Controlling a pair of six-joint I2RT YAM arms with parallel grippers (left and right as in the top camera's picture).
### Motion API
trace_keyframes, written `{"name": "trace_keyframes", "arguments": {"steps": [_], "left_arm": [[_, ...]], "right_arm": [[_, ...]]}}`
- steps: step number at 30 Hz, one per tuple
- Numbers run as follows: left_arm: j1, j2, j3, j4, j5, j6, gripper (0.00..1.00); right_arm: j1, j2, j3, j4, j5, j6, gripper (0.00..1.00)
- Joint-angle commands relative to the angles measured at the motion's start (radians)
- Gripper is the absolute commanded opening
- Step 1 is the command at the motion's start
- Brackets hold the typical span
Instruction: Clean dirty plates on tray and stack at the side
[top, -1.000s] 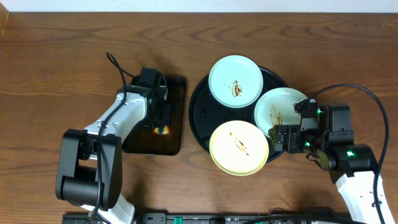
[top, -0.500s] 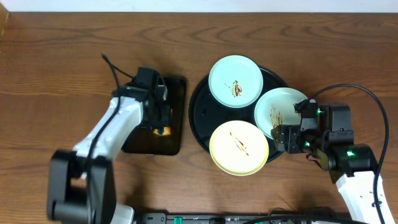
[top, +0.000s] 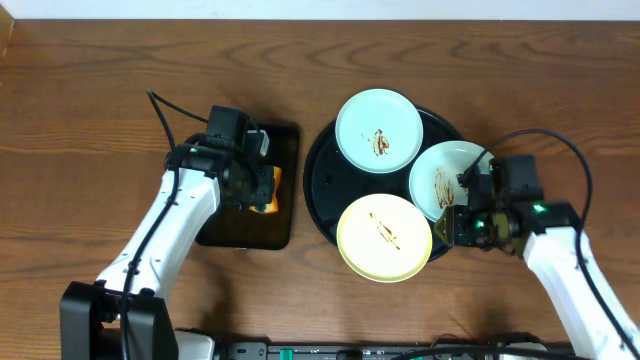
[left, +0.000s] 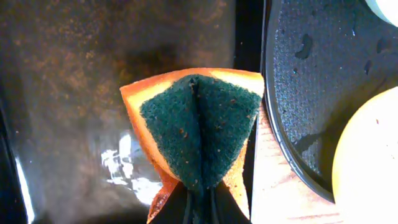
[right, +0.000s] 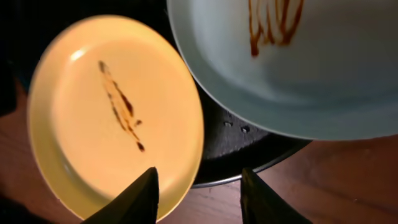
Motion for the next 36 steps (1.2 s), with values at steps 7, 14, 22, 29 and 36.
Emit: {"name": "trace_keyframes", "arguments": {"steps": [7,14,22,29,36], "left_arm": [[-0.002,-0.005,0.021,0.047,0.016,-0.002,0.08],[-0.002,-0.005,0.021,0.049,0.016,-0.002,0.07],[-0.002,-0.005,0.021,0.045,0.016,-0.002,0.08],[-0.002,-0.005,0.021,0.046,0.016,-0.001,0.08],[-0.002,-0.006,0.021,0.063,0.013,-0.002,0.08]], "right_arm": [[0.056,0.148,0.012,0.043,-0.045,0.003,0.39],[0.109,0.222,0.012,0.081,0.011,0.047,0.35],[0.11,0.287,0.012,0.107,0.008,0.055,0.24],[0.109,0.287,0.012,0.142,0.008,0.056,0.01],[0.109,0.287,0.012,0.174,0.009,0.056,0.01]]}}
